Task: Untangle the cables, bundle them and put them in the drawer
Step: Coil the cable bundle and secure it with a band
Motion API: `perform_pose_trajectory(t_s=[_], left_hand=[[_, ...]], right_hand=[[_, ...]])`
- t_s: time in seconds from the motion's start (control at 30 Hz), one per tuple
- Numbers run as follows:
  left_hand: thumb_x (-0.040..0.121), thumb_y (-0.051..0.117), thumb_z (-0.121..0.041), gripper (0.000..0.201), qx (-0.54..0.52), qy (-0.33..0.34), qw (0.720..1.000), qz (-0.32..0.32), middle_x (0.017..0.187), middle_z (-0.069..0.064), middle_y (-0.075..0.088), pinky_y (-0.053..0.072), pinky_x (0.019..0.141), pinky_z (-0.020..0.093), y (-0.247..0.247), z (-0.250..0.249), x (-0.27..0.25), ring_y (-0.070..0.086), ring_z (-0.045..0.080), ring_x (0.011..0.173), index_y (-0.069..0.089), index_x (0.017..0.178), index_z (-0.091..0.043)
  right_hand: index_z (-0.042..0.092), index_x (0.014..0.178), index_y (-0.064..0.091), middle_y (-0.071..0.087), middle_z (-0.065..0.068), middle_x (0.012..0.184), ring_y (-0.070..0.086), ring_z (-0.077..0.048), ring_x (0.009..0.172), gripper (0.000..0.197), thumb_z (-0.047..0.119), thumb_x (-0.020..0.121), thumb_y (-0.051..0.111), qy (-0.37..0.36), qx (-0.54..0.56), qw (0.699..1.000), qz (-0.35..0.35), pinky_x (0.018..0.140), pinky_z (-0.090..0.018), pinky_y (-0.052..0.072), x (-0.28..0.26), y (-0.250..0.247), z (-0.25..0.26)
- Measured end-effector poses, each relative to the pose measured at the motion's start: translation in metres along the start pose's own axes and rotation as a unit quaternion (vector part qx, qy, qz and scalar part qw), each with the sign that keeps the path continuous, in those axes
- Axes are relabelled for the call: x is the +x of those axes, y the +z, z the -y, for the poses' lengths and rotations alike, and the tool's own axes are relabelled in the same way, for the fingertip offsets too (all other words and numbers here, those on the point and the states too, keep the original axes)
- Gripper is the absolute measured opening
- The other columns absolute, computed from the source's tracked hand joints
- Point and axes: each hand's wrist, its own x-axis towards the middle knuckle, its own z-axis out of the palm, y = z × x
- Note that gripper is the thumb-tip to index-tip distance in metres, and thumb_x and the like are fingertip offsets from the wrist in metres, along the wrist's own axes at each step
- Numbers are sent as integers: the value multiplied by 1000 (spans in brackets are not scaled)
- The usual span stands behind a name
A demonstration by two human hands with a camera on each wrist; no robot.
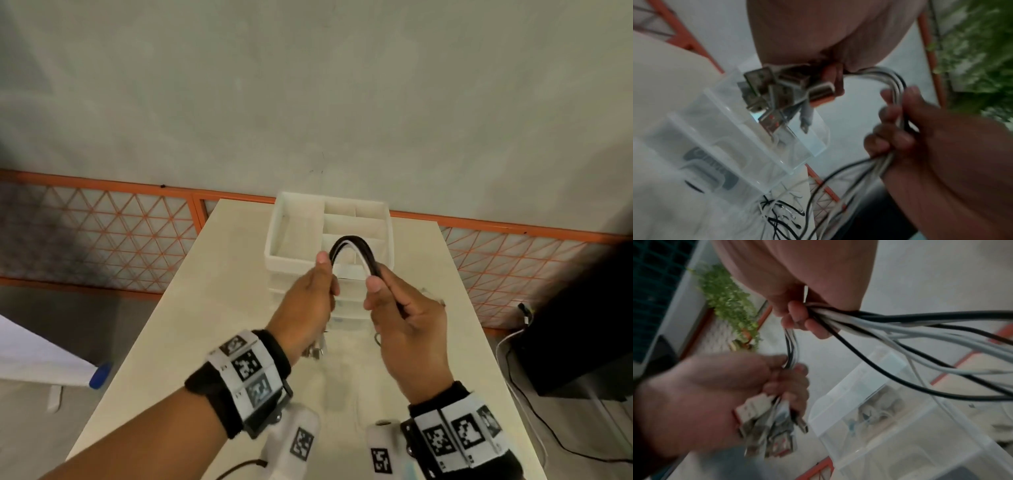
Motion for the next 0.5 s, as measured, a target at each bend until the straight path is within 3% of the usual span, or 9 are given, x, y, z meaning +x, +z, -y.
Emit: perform_pose_trajectory(t_s=[0.03,0.1,0.17,0.23,0.3,0.4,0.47,0.5], left_hand=[[81,15,-85,83,-2,5,999,51,59,-4,45,39,61,32,5,-1,-4,43,15,58,56,83,-13],[71,25,-93,98,-31,12,989,141,71,3,59,47,67,35,13,-4,-9,59,19,67,62,92,-5],[73,47,-84,86,-79,-21,988,133,80,8,69,53,69,35,12,-4,-8,70,23,76,69,98,-5],[75,59,-77,81,-126,-77,985,92,82,15,66,50,71,38,5,0,-2,66,29,77,71,100,-1],[77,62,-70,67,-133,-89,984,81,80,18,60,46,73,40,-2,5,3,60,31,76,70,85,-4],[86,61,-61,52,-85,-56,990,99,62,5,57,43,65,32,-11,5,6,54,20,61,61,61,-16],[91,56,-57,54,6,-10,993,121,60,4,50,38,63,30,-14,3,4,45,18,57,56,59,-13],[92,57,-49,51,39,5,990,138,60,5,48,37,64,31,-16,3,4,43,19,59,54,61,-9]], right_hand=[[36,116,71,65,10,70,58,-7,61,26,20,101,58,-26,-32,999,-3,59,-22,48,-2,7,0],[26,116,74,68,3,79,64,-10,69,28,12,98,57,-57,-99,993,7,61,-26,53,-6,17,-2],[12,108,75,66,0,92,64,-5,76,26,4,93,55,-61,-131,989,41,63,-20,51,-12,23,-5],[7,102,73,60,0,102,64,-4,78,22,-1,94,55,-55,-127,985,104,64,-14,49,-15,23,-6],[6,103,73,61,0,105,66,-10,81,22,-2,95,54,-44,-97,984,146,66,-19,52,-16,18,-3],[14,97,77,69,3,94,70,-16,81,27,9,87,53,-20,-63,996,66,69,-31,57,-5,9,8],[25,109,73,67,7,103,69,-12,86,32,10,84,59,-12,-90,995,40,69,-24,56,7,3,20],[31,122,67,63,10,112,67,-9,93,44,9,85,63,-16,-123,990,68,72,-17,54,14,2,26]])
